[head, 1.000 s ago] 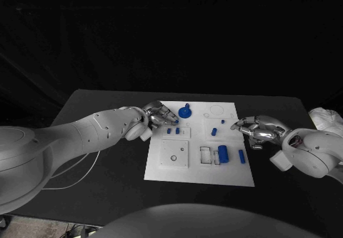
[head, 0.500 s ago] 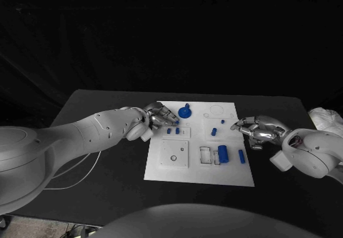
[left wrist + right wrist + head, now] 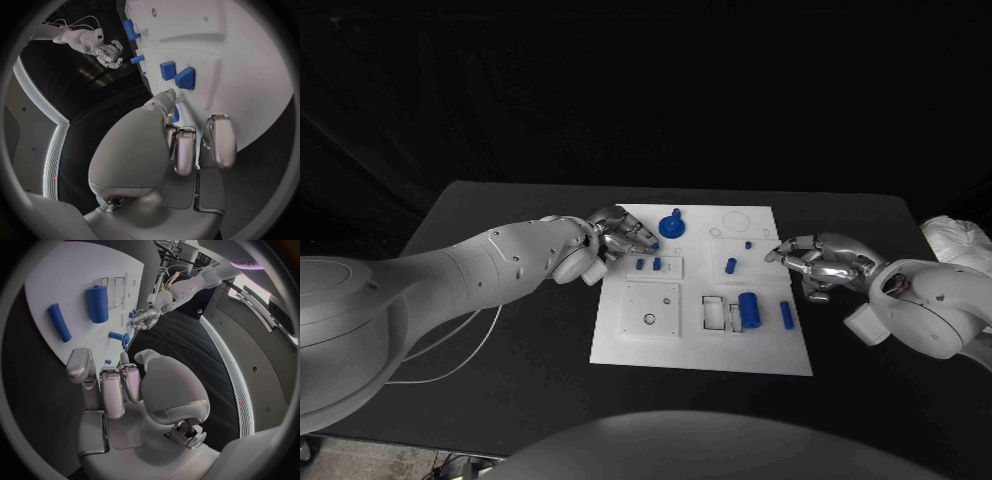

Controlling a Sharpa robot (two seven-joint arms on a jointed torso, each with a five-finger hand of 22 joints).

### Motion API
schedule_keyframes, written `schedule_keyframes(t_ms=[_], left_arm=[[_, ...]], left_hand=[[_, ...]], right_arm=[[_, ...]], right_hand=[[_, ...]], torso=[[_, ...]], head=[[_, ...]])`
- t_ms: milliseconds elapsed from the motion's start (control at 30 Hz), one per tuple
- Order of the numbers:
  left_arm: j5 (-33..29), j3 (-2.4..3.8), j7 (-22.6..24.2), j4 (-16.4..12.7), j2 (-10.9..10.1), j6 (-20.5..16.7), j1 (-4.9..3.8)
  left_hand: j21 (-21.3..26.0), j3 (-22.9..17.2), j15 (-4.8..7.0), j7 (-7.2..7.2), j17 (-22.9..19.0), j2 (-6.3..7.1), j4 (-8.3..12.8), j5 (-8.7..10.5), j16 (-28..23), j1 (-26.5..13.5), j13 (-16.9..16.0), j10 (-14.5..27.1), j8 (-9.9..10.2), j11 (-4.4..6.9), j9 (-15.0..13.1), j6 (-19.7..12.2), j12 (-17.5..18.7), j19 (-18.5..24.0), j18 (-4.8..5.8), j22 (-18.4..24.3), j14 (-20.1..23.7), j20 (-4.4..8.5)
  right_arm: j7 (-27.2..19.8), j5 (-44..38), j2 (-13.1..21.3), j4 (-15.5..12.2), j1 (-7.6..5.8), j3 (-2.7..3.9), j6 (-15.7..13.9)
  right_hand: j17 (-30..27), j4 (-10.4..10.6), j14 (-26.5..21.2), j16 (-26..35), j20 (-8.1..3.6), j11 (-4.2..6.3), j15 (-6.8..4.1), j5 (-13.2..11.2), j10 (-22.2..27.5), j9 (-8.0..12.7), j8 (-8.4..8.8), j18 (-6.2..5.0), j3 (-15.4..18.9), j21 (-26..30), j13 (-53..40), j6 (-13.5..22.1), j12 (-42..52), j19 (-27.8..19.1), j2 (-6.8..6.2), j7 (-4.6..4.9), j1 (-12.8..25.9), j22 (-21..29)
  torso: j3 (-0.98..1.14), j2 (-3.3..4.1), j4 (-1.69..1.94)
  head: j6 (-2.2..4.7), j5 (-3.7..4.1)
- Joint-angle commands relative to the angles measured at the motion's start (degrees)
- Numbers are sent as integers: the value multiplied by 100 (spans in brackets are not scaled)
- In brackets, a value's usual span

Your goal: Assemble the parts on the task board

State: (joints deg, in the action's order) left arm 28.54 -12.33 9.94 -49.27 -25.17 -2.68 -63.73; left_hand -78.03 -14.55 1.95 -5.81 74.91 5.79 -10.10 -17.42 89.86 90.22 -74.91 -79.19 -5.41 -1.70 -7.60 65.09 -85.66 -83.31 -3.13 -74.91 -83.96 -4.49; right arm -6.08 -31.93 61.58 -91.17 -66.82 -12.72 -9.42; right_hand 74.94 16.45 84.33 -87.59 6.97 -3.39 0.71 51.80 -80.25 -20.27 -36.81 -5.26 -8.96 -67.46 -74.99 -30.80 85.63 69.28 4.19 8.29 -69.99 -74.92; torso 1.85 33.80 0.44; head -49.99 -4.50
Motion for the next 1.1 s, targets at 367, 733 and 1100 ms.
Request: schedule_keyframes(t_ms=[367,733,1100], left_arm=[[-38,3,98,56,2,30,11],[-38,3,-25,130,35,97,13],[-29,3,250,90,9,-75,14]], left_hand=[[23,46,-46,-1,1509,-40,3,-37,14,46,-610,87,-3,8,-6,-35,44,5,22,-1129,-604,-29],[32,49,-40,-1,1509,-63,4,-61,14,64,-575,133,-4,13,-5,-52,65,13,19,-1125,-604,-28],[63,147,-37,-21,1509,-18,-37,11,14,31,-332,435,7,21,6,-141,206,40,10,-1113,-604,-27]], right_arm=[[6,13,-3,-5,13,-1,116],[26,13,-1,-8,15,-1,135],[18,13,5,-3,18,-1,117]], right_hand=[[1037,-6,105,20,21,-17,7,-18,5,-5,-34,-55,-39,32,-713,-48,-10,-32,-42,7,-16,-733],[1034,-7,102,22,22,-17,8,-21,5,-6,-34,-56,-42,35,-712,-48,-10,-36,-43,7,-17,-732],[1033,-7,101,22,22,-17,8,-24,5,-6,-34,-56,-44,35,-712,-48,-10,-35,-43,7,-17,-732]], torso=[[0,2,0],[-1,1,-2],[1,-6,7]], head=[[-1,-6],[-1,1],[-1,15]])
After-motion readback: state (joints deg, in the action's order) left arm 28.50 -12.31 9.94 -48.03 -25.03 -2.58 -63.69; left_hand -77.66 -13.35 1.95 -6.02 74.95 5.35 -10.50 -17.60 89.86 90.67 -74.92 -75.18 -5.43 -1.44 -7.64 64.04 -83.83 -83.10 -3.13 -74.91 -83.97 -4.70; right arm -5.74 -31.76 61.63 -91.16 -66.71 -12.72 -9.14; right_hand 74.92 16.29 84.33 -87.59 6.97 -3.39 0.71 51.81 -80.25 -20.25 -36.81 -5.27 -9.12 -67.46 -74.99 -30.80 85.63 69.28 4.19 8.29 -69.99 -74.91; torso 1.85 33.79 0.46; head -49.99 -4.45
